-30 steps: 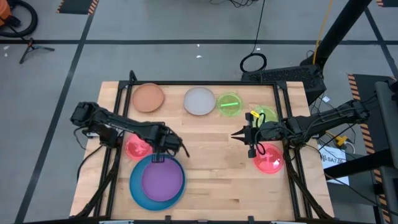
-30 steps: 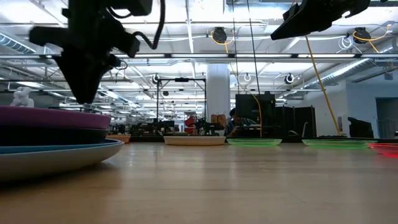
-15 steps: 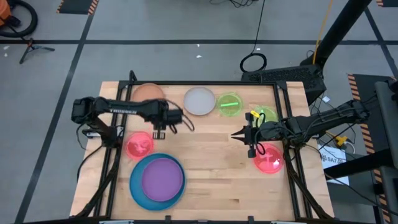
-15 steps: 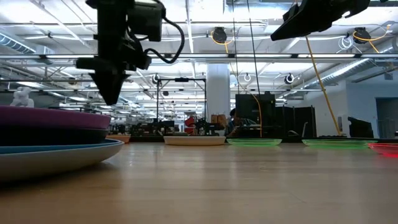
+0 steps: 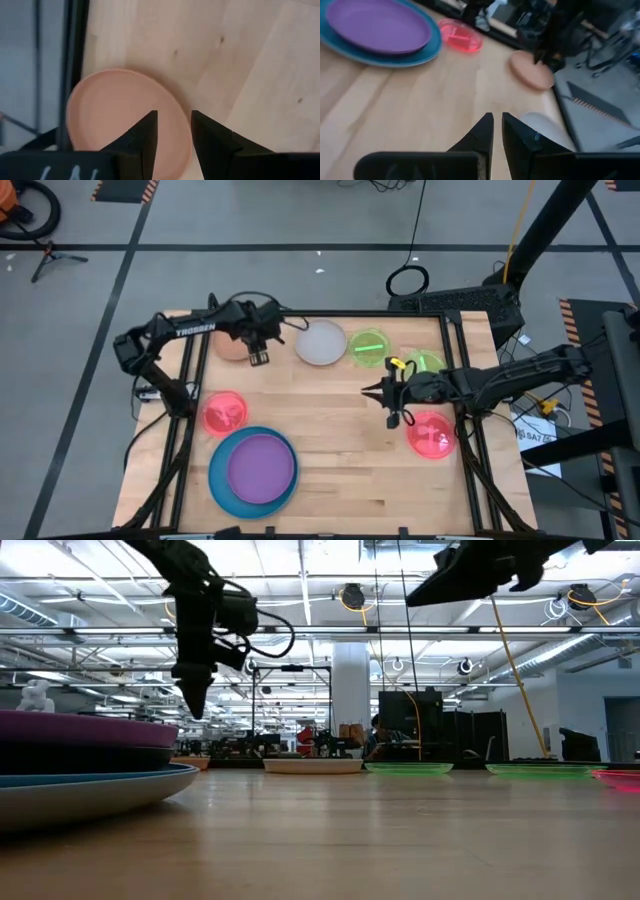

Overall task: Stack plastic plates
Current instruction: Stack the brown plate on the purple plate

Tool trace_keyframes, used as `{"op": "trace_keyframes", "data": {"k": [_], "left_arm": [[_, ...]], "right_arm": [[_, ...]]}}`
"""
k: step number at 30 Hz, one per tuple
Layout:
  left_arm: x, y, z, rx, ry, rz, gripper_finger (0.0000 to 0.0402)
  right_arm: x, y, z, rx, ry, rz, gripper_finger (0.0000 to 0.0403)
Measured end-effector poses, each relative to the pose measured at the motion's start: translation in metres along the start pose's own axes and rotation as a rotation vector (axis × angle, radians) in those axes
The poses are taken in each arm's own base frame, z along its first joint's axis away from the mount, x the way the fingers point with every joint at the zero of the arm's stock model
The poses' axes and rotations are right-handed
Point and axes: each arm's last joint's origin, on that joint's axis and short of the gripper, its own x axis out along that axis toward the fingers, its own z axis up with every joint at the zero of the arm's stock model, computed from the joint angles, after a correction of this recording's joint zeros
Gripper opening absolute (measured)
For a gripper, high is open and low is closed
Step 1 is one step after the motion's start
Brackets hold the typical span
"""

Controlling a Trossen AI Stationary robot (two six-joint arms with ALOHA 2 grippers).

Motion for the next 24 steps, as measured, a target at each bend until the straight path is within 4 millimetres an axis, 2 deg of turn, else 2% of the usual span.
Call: {"op": "trace_keyframes", "data": {"k": [4, 10, 18, 24], "left_arm": [[0.005, 0.018, -0.005, -0.056, -0.046, -0.104, 0.0124], [0.009, 0.038, -0.013, -0.097, -0.081, -0.142, 0.0124], [0.011, 0.051, -0.019, -0.088, -0.140, -0.219, 0.0124], [0.013, 0.053, -0.020, -0.149, -0.161, -0.260, 0.0124]], "right_arm": [[-0.005, -0.011, 0.002, -0.024, -0.028, -0.049, 0.0031], [-0.018, -0.027, 0.003, -0.012, -0.067, -0.115, 0.0031], [-0.025, -0.035, 0.003, 0.000, -0.085, -0.152, 0.0031], [-0.025, -0.035, 0.003, 0.000, -0.080, -0.149, 0.0031]]}}
